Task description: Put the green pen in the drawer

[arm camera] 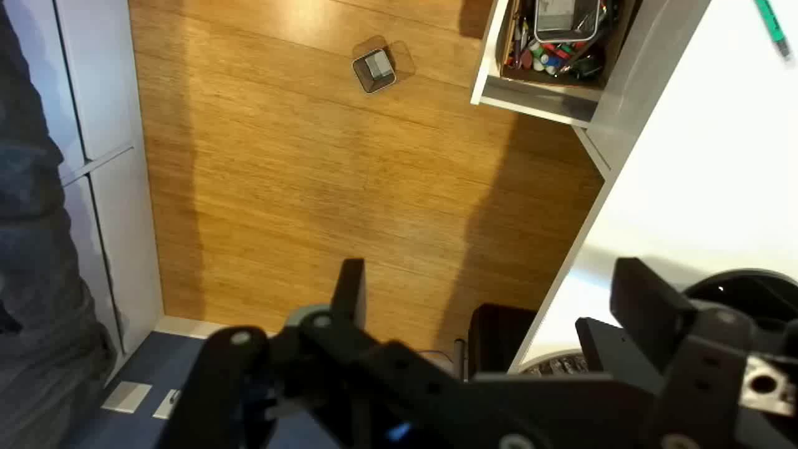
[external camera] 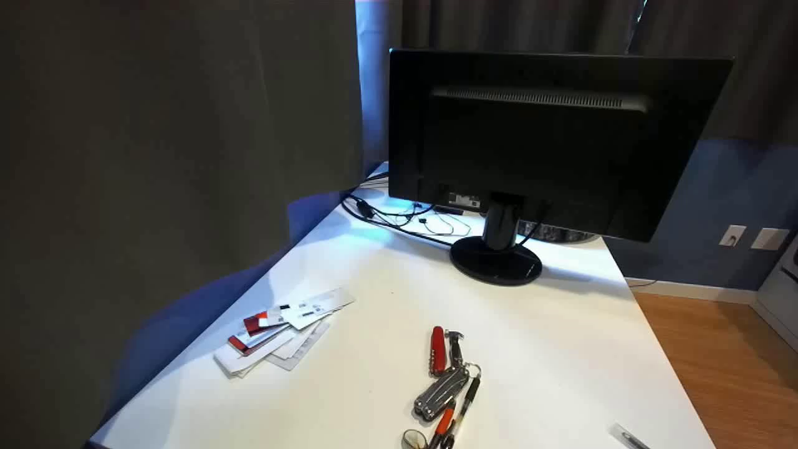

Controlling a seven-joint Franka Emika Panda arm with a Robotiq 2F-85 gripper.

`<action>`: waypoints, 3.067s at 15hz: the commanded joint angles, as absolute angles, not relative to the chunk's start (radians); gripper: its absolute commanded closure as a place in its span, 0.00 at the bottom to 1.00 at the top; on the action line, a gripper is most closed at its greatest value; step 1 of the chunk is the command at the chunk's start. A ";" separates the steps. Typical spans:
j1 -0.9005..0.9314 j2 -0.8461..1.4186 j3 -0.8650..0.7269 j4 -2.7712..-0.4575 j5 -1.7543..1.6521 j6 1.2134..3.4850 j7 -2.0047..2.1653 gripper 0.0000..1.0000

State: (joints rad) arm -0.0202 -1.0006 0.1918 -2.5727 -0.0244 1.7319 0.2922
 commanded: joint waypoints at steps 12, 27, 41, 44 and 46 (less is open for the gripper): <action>0.071 -0.879 0.200 -2.598 0.039 1.803 0.207 0.00; 0.389 -0.225 0.337 -2.606 0.218 2.250 0.034 0.00; 0.411 0.138 0.392 -2.435 0.171 2.366 -0.134 0.00; 0.419 0.234 0.399 -2.410 0.092 2.499 -0.101 0.00; 0.424 0.297 0.392 -2.389 0.051 2.574 -0.090 0.00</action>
